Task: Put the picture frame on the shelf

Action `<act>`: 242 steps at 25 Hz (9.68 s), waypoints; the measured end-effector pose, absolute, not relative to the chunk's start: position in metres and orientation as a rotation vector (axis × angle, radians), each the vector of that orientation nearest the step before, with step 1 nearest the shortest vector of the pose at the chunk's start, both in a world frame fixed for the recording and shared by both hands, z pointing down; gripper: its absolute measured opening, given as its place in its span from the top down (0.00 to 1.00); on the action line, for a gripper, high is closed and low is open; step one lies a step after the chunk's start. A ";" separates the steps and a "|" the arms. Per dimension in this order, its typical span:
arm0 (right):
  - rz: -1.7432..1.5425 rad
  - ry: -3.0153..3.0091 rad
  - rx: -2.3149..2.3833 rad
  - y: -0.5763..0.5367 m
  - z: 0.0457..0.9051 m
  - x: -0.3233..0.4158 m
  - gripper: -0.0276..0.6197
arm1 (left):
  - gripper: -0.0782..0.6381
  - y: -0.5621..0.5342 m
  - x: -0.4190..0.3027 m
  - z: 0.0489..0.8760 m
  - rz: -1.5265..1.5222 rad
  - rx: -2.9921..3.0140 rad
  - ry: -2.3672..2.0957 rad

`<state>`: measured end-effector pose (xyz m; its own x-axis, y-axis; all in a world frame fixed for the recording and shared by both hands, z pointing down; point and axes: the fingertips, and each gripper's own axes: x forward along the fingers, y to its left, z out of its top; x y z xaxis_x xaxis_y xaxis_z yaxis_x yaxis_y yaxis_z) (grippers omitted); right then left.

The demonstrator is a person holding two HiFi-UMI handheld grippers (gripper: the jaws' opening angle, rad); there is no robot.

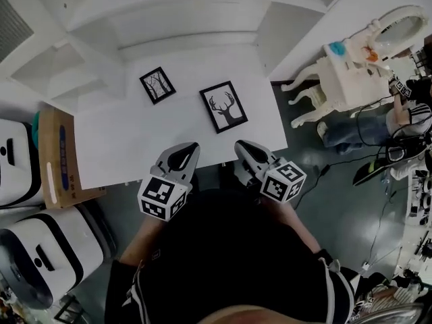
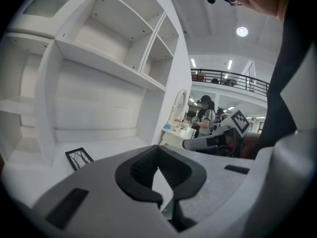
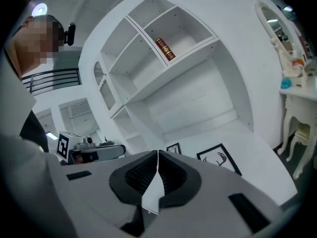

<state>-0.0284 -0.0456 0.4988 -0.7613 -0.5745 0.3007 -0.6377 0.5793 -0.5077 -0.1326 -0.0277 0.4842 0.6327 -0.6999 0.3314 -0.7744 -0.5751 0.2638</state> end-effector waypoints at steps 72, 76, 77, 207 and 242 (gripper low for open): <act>0.900 -2.042 0.653 -0.253 0.772 0.031 0.82 | 0.73 -0.198 -0.071 0.787 0.596 1.636 -1.341; 0.894 -2.023 0.716 -0.264 0.773 0.039 0.71 | 0.73 -0.199 -0.071 0.790 0.603 1.633 -1.341; 0.909 -2.014 0.717 -0.264 0.777 0.040 0.71 | 0.73 -0.200 -0.071 0.790 0.606 1.634 -1.340; 0.079 -2.898 1.470 -0.399 0.212 0.132 0.82 | 0.76 -0.369 0.011 0.191 0.124 2.701 -1.917; -0.440 -2.702 1.716 -0.399 0.195 0.156 0.80 | 0.75 -0.439 0.035 0.185 0.067 2.614 -1.866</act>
